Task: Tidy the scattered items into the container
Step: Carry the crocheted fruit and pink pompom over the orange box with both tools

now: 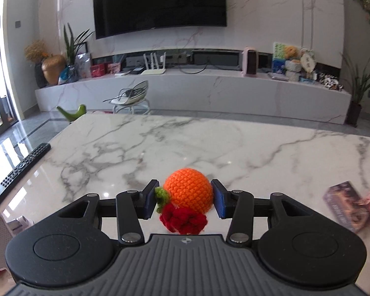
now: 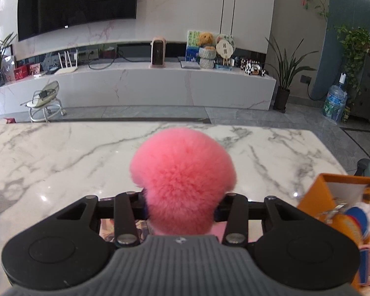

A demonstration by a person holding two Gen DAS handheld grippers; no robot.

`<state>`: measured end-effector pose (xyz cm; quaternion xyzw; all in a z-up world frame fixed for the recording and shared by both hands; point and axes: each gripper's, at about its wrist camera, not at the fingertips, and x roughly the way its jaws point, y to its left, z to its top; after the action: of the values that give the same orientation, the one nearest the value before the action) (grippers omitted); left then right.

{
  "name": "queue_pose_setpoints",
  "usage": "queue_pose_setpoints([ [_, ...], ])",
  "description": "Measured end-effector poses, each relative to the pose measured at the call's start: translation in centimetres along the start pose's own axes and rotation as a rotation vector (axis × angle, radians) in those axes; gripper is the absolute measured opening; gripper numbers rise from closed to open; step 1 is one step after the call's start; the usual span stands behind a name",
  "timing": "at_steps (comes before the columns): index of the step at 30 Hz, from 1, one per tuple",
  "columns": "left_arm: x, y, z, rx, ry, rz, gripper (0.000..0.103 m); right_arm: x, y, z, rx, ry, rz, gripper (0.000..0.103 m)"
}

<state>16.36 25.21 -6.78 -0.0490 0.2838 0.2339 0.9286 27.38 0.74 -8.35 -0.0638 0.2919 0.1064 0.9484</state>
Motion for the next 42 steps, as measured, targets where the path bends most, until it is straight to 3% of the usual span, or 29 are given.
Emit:
queue_pose_setpoints([
  [20, -12.9, -4.6, 2.2, 0.08, -0.139, -0.132, 0.053, -13.9, -3.8, -1.6, 0.066, -0.117, 0.059, 0.045],
  [31, -17.0, -11.3, 1.8, 0.209, -0.189, -0.261, 0.053, -19.1, -9.0, -4.1, 0.132, -0.162, 0.023, 0.046],
  [42, -18.1, -19.3, 0.6, 0.353, -0.19, -0.394, 0.053, -20.2, -15.7, -6.0, 0.245, -0.155, -0.076, 0.046],
])
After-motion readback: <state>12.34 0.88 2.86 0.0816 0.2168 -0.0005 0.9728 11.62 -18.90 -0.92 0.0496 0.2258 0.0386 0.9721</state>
